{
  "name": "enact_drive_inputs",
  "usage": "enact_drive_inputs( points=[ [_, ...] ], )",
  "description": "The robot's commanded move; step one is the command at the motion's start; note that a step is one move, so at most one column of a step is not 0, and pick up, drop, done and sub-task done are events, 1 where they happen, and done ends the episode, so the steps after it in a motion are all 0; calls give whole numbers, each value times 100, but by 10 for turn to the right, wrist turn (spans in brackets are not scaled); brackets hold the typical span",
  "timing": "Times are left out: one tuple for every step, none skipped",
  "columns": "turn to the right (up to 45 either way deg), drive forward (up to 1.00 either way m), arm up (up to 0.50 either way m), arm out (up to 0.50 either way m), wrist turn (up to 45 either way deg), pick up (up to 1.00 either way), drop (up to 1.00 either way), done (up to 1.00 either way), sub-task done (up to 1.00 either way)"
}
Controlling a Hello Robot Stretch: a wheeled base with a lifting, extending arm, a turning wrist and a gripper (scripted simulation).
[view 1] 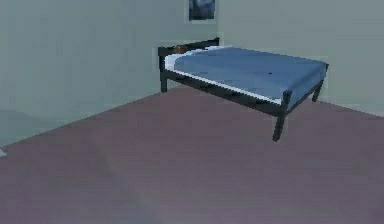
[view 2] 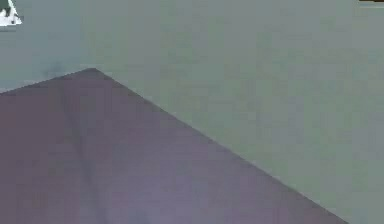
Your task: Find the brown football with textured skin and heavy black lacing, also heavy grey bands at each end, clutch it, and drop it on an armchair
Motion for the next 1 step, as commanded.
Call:
enact_drive_inputs(
  points=[
    [0,45,0,0,0,0,0,0,0]
  ],
)
